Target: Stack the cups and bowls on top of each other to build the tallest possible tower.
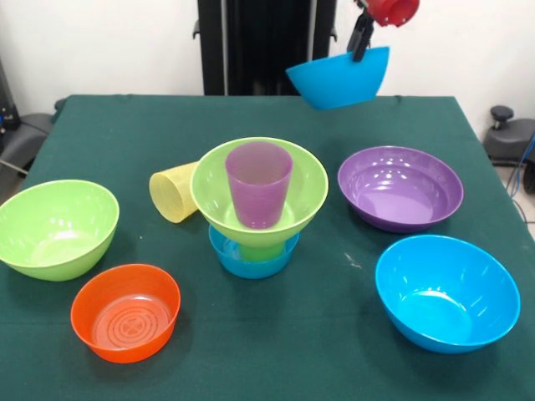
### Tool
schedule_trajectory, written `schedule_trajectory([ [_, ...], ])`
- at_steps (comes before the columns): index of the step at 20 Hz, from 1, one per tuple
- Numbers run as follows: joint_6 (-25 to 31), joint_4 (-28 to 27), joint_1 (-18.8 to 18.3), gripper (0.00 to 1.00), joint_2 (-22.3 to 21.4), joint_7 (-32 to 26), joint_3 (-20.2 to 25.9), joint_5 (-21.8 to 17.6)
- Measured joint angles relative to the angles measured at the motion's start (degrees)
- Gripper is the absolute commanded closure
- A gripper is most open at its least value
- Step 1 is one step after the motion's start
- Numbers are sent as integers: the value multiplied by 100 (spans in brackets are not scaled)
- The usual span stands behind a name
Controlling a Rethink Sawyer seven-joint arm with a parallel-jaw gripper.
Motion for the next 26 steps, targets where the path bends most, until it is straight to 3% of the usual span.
schedule_trajectory([
  [7,499,-225,-25,100,-236,0,0,-197],
  [13,760,-525,-65,100,-350,-1,-10,-612],
  [21,1905,-1243,-458,100,-509,-144,30,-1312],
  [26,2205,-1413,-620,100,-614,-156,81,-1479],
])
